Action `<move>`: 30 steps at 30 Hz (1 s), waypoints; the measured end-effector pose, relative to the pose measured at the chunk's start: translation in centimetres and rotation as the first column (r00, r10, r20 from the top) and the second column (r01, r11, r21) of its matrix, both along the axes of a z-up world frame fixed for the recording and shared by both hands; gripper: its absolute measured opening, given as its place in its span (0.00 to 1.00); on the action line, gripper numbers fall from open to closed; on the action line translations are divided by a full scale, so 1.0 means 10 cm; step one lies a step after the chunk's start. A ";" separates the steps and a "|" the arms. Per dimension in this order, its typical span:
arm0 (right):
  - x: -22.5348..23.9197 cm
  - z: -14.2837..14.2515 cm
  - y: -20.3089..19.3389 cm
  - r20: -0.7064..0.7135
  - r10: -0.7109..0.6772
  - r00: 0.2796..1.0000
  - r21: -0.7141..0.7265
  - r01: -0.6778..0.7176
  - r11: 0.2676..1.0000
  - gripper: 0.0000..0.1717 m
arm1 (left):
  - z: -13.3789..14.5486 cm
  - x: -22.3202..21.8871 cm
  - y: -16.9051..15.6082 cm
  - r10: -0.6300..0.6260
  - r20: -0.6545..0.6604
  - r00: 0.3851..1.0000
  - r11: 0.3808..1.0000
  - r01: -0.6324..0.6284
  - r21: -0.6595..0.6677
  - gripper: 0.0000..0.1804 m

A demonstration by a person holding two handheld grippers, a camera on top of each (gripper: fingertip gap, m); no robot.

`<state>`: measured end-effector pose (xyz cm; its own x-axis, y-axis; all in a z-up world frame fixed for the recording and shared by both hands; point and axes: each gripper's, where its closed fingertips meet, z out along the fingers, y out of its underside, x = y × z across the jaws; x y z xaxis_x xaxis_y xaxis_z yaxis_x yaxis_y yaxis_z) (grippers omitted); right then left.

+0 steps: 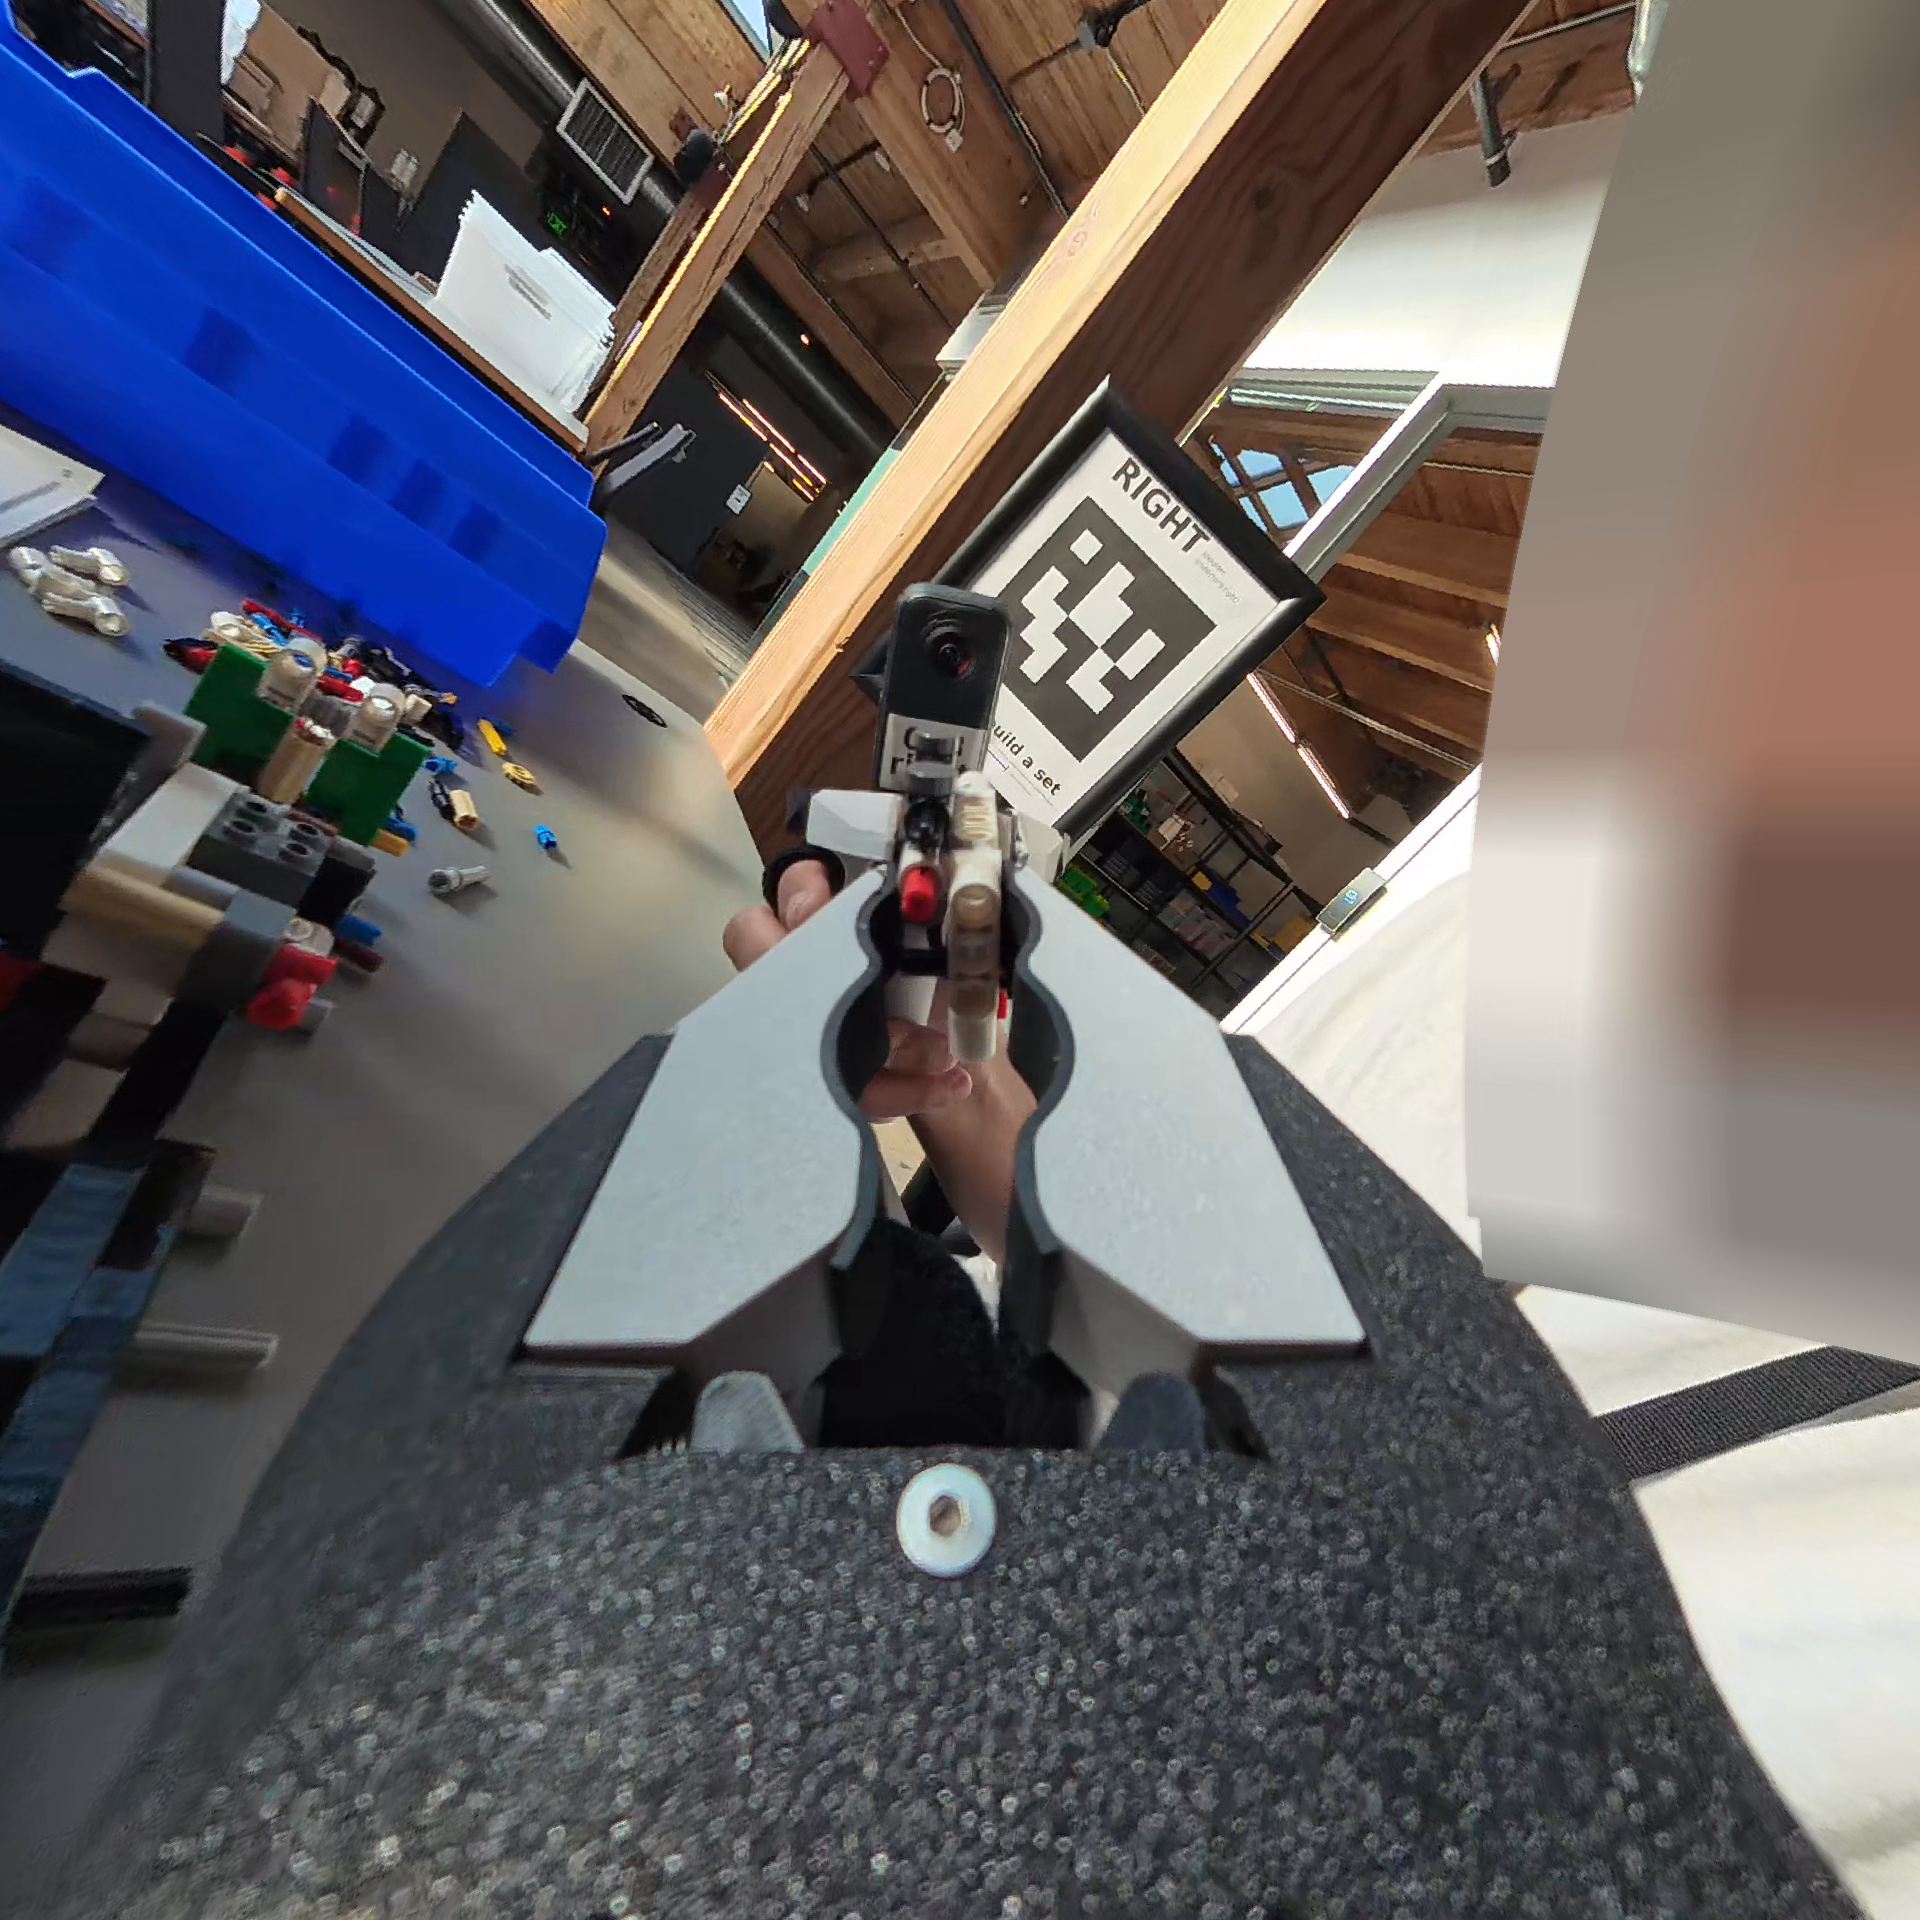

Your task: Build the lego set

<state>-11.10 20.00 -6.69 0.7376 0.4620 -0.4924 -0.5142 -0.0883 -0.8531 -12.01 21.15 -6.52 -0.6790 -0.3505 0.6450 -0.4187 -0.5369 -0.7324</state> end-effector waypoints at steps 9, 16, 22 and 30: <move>-0.04 -0.02 0.00 -0.032 0.041 0.999 -0.012 -0.041 0.999 0.13 | -0.03 -0.02 -0.08 -0.021 0.003 1.000 0.999 0.021 0.042 0.08; -0.04 -0.03 0.01 -0.035 0.042 0.999 -0.015 -0.043 0.999 0.12 | -0.04 -0.02 -0.10 -0.021 0.002 1.000 0.998 0.021 0.055 0.08; -0.05 -0.04 0.02 -0.025 0.030 0.999 -0.022 -0.031 0.999 0.12 | -0.04 -0.02 -0.10 -0.019 0.001 1.000 0.998 0.018 0.053 0.08; -0.01 -0.06 0.05 0.025 -0.038 0.999 -0.024 0.038 0.999 0.12 | -0.08 0.00 -0.09 -0.016 -0.023 1.000 0.998 0.017 0.053 0.08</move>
<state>-11.19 20.47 -7.26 0.7665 0.4213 -0.4848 -0.4963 -0.0904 -0.8634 -11.98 20.27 -7.29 -0.6702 -0.3734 0.6414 -0.4442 -0.4906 -0.7497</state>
